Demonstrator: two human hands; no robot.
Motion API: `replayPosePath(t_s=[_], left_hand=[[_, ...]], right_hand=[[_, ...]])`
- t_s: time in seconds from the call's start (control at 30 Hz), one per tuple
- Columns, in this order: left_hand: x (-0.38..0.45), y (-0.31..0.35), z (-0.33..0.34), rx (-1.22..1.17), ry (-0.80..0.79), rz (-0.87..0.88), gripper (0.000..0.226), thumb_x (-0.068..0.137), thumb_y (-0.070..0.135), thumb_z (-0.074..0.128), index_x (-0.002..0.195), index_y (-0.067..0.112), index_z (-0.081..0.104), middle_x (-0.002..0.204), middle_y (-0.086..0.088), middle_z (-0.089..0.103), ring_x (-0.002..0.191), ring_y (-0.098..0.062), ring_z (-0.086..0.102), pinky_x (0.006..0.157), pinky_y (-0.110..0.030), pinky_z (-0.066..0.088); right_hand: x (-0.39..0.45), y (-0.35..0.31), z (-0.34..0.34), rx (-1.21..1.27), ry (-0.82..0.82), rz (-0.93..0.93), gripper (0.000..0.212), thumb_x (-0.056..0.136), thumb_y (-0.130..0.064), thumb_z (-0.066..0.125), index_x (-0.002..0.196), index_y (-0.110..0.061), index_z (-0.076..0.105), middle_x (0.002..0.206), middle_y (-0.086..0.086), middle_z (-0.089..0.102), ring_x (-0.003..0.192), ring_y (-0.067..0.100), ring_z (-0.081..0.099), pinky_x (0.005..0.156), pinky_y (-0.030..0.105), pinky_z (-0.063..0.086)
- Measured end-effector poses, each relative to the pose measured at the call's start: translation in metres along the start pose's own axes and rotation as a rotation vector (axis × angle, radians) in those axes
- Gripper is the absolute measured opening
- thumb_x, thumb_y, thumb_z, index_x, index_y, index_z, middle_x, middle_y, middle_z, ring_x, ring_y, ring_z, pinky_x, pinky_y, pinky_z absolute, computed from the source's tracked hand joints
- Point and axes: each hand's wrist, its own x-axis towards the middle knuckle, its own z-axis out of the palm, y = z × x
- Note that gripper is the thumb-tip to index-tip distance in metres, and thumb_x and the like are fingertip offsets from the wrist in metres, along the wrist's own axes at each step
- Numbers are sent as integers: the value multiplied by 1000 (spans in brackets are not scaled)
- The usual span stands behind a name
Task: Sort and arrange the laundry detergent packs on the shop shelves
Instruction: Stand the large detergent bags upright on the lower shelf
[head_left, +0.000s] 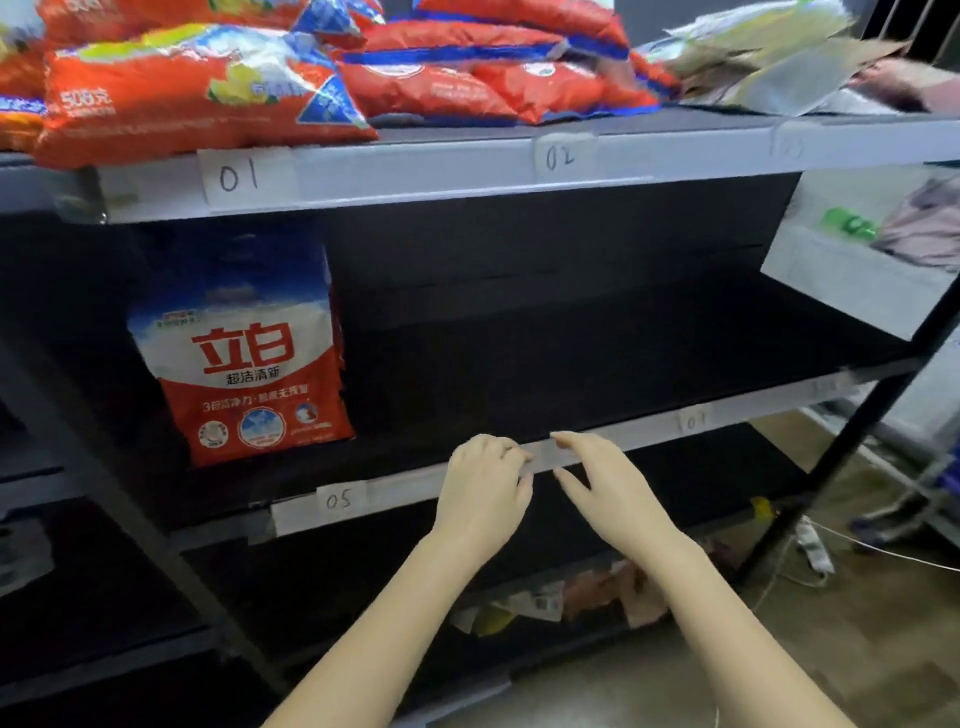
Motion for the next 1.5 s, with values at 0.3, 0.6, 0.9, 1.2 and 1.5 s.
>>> replayPosePath(t_s=[0.3,0.6,0.9,1.2,1.5], left_hand=[[101,71,-101,184,354,254,20,80,26,57,86,18,75,88,3,72,84,-21,67,74,-35,54],[188,76,-212,322,545,272,26,89,24,51,93,10,72,94,-8,71,87,-31,62,73,-38,48],[286,35,-247,193,383,-35,29,96,26,46,111,14,68,118,-3,66,111,-22,55,85,-30,41],[395,-30,-290,-36,359,-509,54,96,34,43,140,4,38,143,-17,43,129,-34,43,99,-34,37],[408,-68,-274,-287,355,-579,60,88,47,54,133,8,50,133,-9,53,98,-25,51,82,-28,36]], right_hand=[[42,7,-166,-129,241,-286,42,94,-24,53,136,-22,46,132,-7,52,126,8,42,100,15,27],[113,-20,-263,-114,416,-456,36,93,-19,55,129,-16,53,129,-3,56,122,15,47,96,19,30],[214,-15,-285,-54,384,-207,29,98,-23,44,116,-9,63,118,9,63,109,26,54,82,30,37],[337,-48,-303,-101,280,-65,53,101,-45,25,85,-3,55,111,22,61,106,34,54,76,32,34],[370,-33,-300,-170,294,-86,59,96,-56,30,67,-8,48,76,13,55,83,31,49,71,32,34]])
